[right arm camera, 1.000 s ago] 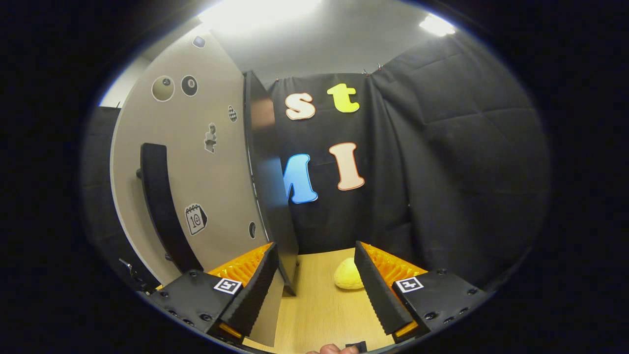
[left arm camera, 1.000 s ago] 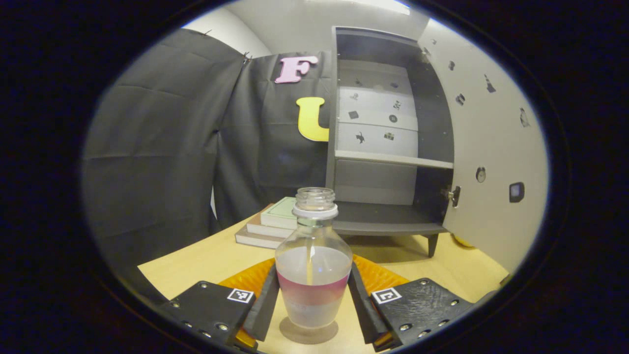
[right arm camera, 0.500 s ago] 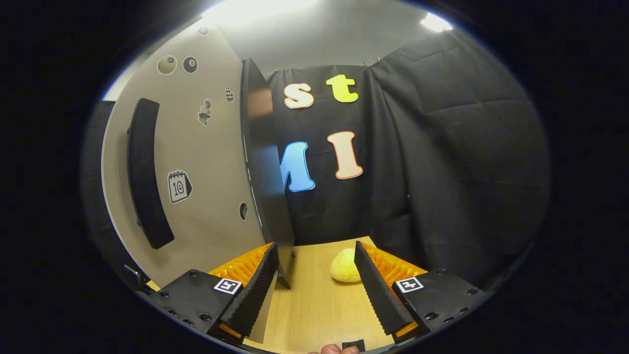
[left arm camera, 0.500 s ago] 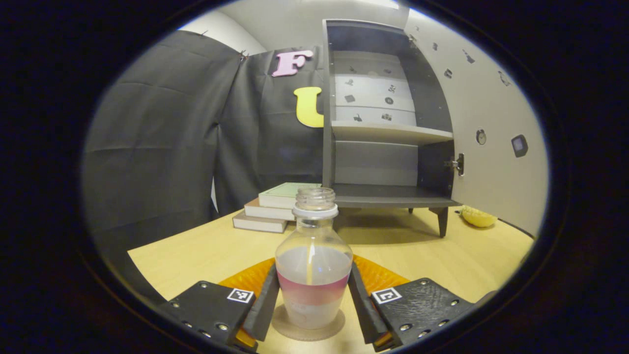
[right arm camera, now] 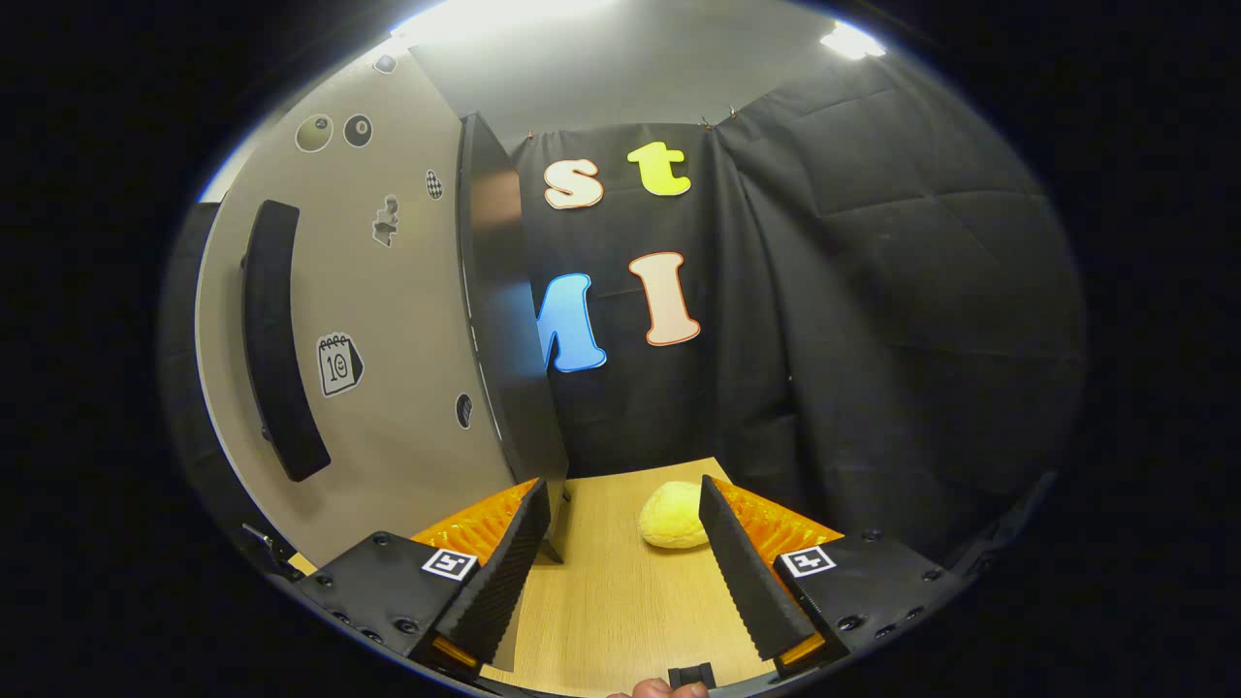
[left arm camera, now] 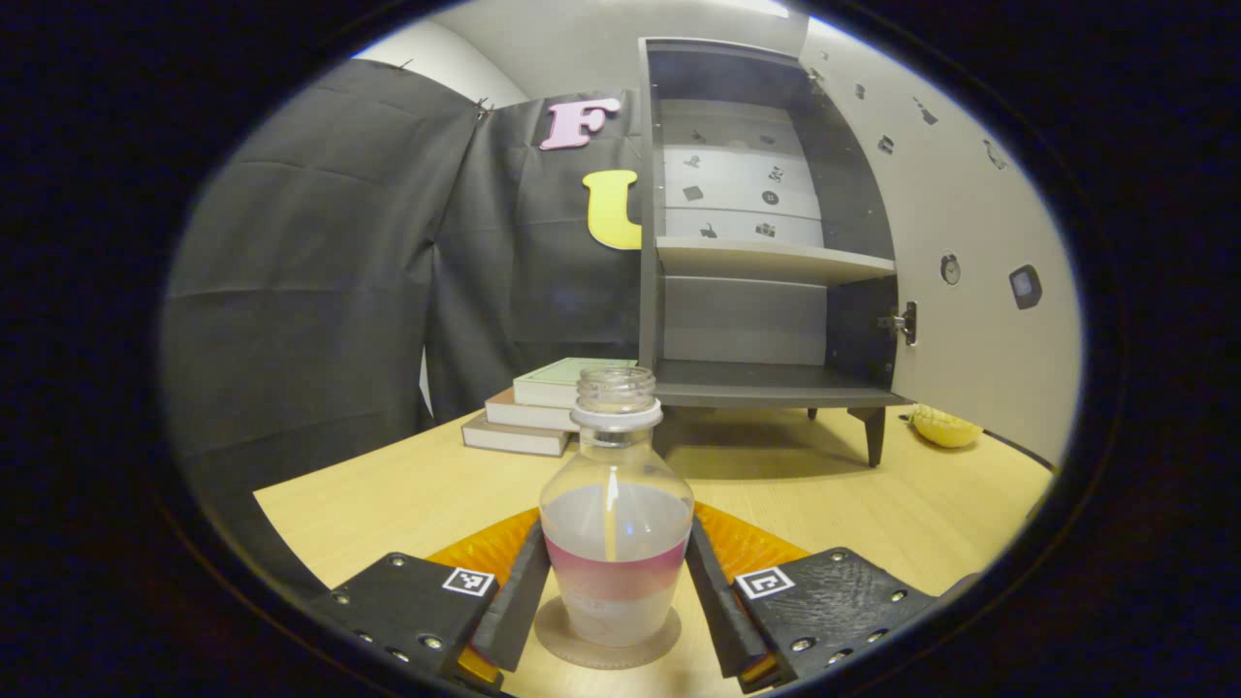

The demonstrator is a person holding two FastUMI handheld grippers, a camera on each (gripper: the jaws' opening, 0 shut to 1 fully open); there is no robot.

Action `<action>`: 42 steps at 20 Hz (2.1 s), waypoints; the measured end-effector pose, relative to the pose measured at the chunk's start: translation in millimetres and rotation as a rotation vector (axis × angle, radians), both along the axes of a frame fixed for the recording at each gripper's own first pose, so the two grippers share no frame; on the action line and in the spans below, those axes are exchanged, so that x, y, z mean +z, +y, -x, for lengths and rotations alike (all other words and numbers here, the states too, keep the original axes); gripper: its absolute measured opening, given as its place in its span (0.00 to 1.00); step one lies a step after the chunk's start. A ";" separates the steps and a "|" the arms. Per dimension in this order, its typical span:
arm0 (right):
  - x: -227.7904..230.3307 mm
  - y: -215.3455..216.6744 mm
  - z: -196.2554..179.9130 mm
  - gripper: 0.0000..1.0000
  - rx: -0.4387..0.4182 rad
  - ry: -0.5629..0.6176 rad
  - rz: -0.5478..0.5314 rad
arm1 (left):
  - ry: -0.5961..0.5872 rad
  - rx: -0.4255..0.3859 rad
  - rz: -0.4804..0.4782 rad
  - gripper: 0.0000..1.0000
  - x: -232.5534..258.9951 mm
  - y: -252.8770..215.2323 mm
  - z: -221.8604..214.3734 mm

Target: Open the cabinet door with the right hand, grasp the bottle in the cabinet with the left hand and place it on the coaster, then close the cabinet door with the right hand.

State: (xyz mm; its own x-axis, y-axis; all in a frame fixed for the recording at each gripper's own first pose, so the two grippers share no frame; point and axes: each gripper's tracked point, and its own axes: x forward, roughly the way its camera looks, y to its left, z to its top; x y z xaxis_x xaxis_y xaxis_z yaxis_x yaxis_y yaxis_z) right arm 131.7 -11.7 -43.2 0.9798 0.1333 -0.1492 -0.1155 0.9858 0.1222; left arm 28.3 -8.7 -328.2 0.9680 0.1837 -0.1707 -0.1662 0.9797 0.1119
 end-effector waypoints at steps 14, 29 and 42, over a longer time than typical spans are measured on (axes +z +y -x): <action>4.7 7.4 -4.7 0.92 0.055 -0.007 0.022 | -0.048 -0.020 -0.064 0.85 67.9 -8.7 -8.4; 34.7 -2.7 -15.0 0.98 0.072 -0.108 -0.017 | -0.236 -0.042 -0.021 0.82 253.9 -49.5 30.8; 96.6 25.7 -3.4 0.98 0.092 -0.128 0.000 | -0.314 -0.063 0.067 0.88 353.2 -56.0 69.5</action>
